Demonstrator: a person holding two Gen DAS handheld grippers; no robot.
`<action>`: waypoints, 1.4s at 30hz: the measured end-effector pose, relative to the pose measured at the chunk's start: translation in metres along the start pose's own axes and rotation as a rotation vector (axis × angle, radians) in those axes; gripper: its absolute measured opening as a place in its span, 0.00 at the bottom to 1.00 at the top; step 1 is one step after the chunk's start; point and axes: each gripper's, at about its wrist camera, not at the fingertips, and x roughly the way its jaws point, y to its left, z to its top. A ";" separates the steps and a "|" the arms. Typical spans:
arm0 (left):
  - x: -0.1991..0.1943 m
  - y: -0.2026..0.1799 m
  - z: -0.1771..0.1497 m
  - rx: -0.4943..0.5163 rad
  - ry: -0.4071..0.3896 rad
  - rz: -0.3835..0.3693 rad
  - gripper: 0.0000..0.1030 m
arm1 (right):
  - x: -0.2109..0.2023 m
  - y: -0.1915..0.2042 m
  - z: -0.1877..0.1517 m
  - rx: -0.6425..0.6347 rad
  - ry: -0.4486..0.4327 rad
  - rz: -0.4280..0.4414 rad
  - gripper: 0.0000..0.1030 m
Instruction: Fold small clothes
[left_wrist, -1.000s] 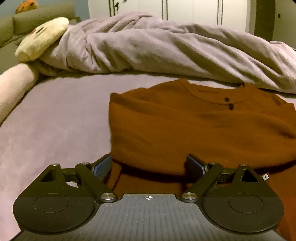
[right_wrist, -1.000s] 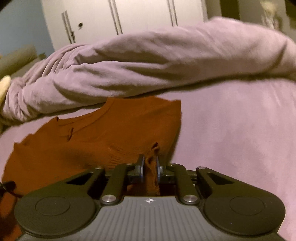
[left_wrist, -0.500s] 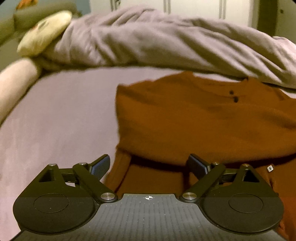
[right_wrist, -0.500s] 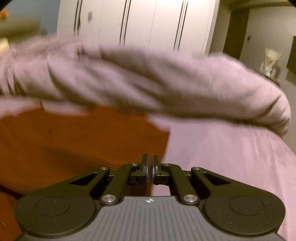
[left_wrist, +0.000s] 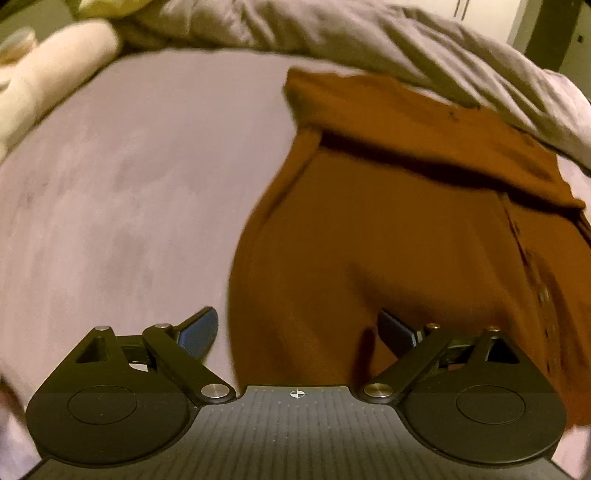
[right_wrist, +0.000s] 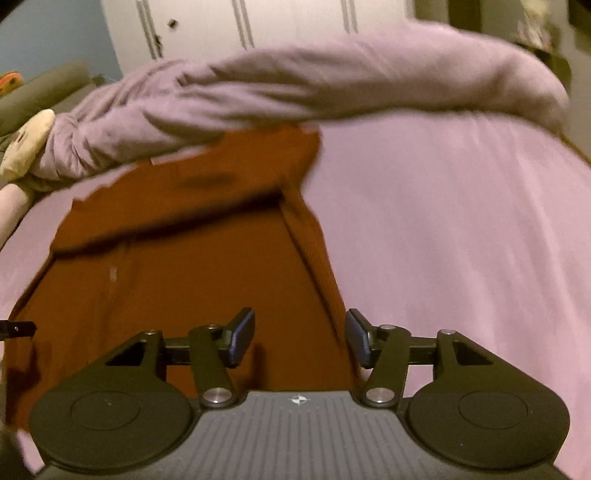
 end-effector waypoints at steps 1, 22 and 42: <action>-0.004 0.003 -0.008 -0.009 0.012 -0.002 0.94 | -0.006 -0.005 -0.013 0.028 0.020 -0.004 0.52; -0.024 0.039 -0.038 -0.208 0.098 -0.209 0.34 | -0.014 -0.018 -0.070 0.208 0.116 0.176 0.13; -0.036 0.029 -0.010 -0.128 0.144 -0.397 0.12 | -0.013 -0.021 -0.048 0.222 0.142 0.298 0.05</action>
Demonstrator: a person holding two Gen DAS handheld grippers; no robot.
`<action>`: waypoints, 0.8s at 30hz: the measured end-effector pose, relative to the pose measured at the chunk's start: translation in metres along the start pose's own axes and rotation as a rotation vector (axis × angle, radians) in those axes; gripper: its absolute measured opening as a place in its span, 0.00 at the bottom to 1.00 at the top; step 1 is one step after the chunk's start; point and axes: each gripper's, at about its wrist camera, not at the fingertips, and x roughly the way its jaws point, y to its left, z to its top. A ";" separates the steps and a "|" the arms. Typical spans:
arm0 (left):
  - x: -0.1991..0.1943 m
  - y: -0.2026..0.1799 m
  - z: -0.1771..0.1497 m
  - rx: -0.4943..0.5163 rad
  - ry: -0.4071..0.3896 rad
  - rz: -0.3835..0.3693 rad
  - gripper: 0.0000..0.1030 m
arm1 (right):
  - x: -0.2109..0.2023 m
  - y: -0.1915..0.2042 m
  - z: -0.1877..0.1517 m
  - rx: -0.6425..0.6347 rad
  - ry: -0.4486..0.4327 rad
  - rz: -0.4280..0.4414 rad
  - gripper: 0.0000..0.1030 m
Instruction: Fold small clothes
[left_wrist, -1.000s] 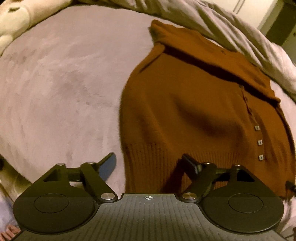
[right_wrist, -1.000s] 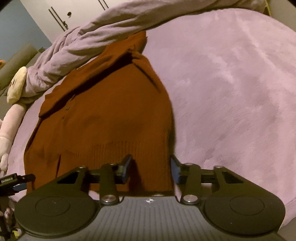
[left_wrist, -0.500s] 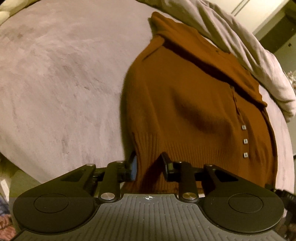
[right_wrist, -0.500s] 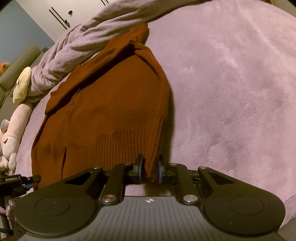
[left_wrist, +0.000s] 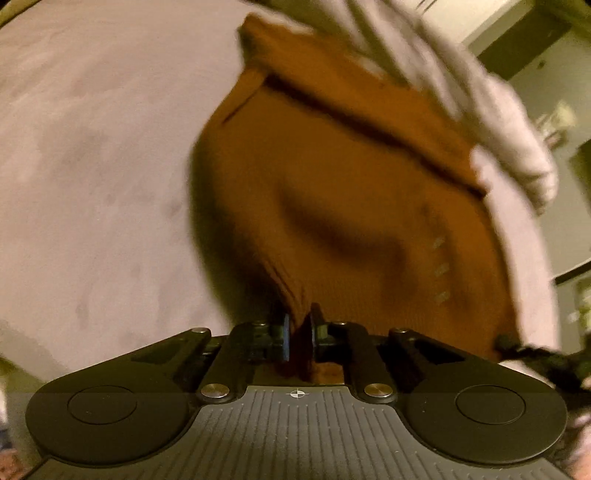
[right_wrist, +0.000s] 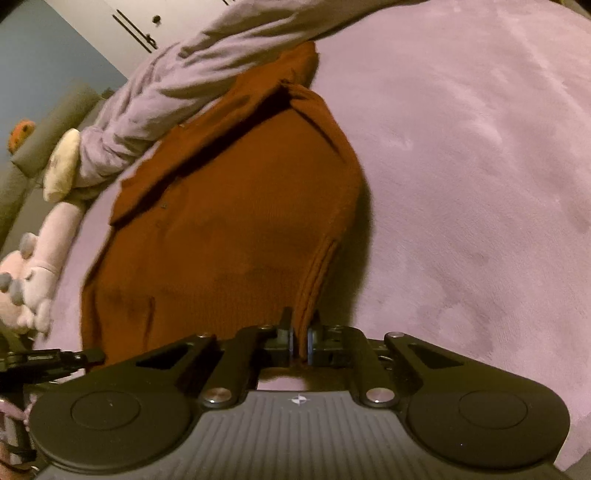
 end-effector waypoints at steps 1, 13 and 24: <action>-0.006 -0.002 0.008 -0.008 -0.024 -0.026 0.11 | -0.002 0.000 0.005 0.017 -0.008 0.027 0.05; -0.022 -0.026 0.117 -0.026 -0.309 -0.016 0.11 | 0.020 0.043 0.112 0.012 -0.212 0.095 0.05; 0.031 -0.008 0.145 0.057 -0.301 0.242 0.29 | 0.081 0.049 0.166 -0.062 -0.270 -0.059 0.25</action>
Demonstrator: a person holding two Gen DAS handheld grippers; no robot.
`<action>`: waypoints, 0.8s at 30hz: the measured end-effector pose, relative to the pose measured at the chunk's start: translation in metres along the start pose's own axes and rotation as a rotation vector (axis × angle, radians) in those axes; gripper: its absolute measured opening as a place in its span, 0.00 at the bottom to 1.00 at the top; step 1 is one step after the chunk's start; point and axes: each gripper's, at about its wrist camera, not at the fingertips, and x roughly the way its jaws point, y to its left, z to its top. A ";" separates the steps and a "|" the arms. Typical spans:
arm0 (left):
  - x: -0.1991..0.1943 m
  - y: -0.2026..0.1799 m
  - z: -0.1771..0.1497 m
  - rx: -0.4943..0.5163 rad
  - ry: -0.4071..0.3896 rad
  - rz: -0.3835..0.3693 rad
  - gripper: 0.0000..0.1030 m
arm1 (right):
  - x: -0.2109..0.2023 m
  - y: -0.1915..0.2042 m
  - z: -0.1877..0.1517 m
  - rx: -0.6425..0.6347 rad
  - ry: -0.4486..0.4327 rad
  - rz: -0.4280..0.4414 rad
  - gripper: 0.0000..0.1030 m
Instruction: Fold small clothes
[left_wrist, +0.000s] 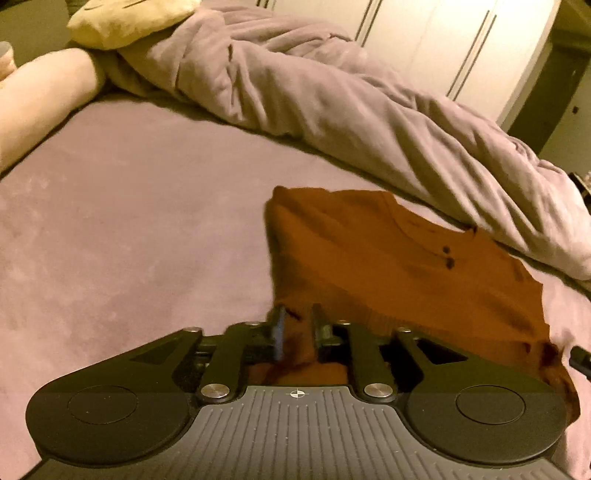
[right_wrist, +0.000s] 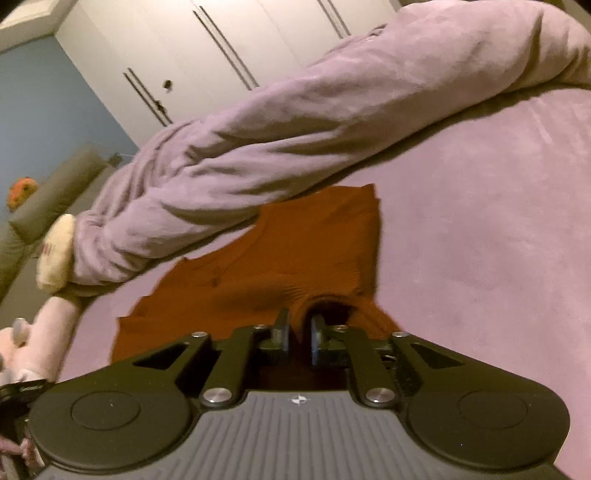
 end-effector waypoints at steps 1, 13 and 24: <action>-0.001 0.003 -0.003 0.005 0.006 -0.016 0.40 | -0.003 -0.001 -0.001 -0.030 -0.018 -0.021 0.31; 0.022 0.005 -0.025 0.081 0.094 -0.102 0.63 | 0.018 0.007 -0.008 -0.381 0.044 -0.097 0.46; 0.035 -0.013 -0.019 0.177 0.120 -0.023 0.11 | 0.038 0.019 -0.001 -0.408 0.077 -0.060 0.11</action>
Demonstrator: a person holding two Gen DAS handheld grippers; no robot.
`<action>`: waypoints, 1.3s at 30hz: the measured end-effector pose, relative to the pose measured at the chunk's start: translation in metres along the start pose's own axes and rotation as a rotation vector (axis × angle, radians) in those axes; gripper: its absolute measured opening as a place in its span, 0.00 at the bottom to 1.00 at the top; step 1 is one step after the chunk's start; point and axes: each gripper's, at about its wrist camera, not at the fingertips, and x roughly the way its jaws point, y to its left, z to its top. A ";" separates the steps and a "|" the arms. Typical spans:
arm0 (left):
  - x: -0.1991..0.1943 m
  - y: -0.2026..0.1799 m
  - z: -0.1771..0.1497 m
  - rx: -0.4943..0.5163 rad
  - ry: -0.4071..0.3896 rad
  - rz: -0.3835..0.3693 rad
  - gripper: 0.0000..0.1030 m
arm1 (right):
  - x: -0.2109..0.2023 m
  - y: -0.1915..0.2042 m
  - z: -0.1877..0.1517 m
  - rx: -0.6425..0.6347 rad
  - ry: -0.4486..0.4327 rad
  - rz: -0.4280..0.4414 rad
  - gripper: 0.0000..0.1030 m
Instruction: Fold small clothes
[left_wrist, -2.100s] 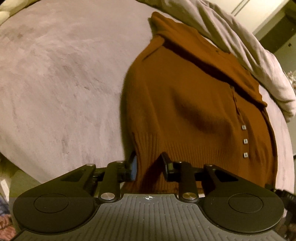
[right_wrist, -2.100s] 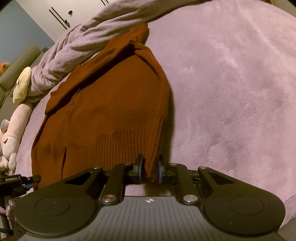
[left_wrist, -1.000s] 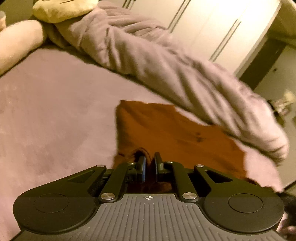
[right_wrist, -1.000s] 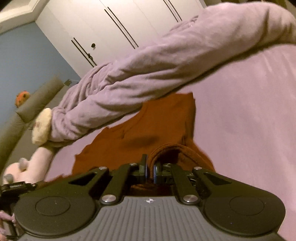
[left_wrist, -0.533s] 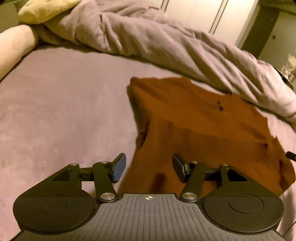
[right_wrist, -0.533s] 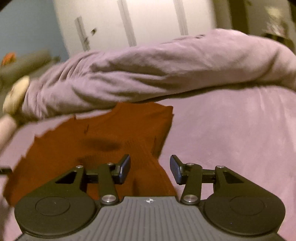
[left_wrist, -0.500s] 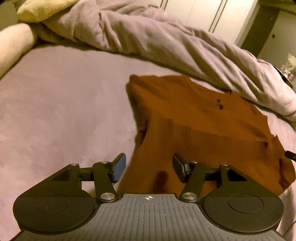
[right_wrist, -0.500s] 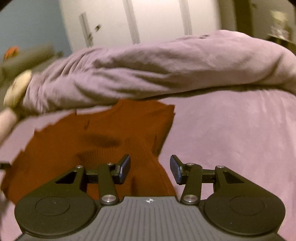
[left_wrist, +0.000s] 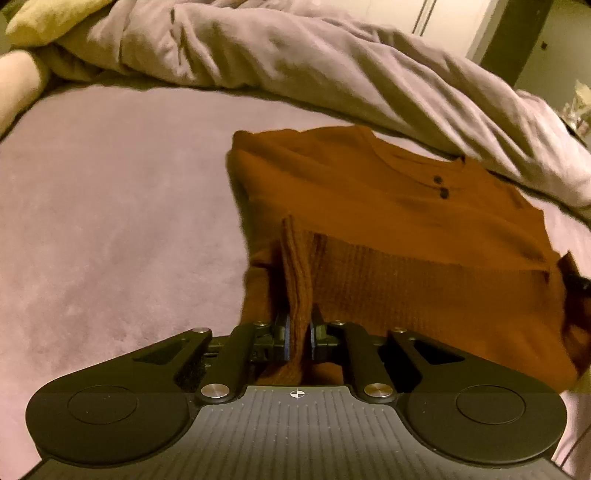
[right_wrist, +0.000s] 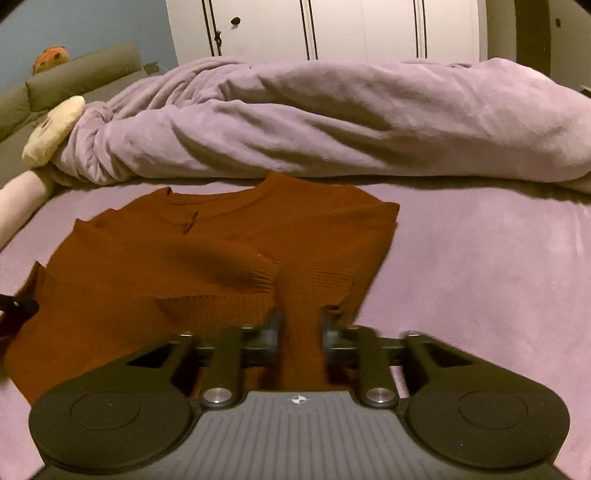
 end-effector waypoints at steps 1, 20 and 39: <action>-0.002 -0.002 0.000 0.010 -0.003 0.012 0.10 | -0.002 -0.001 0.000 0.002 -0.002 -0.004 0.10; -0.069 -0.029 0.032 0.054 -0.205 -0.008 0.09 | -0.047 0.029 0.016 -0.122 -0.139 -0.117 0.06; -0.014 -0.022 0.129 0.032 -0.313 0.146 0.09 | 0.021 0.039 0.106 -0.138 -0.247 -0.272 0.05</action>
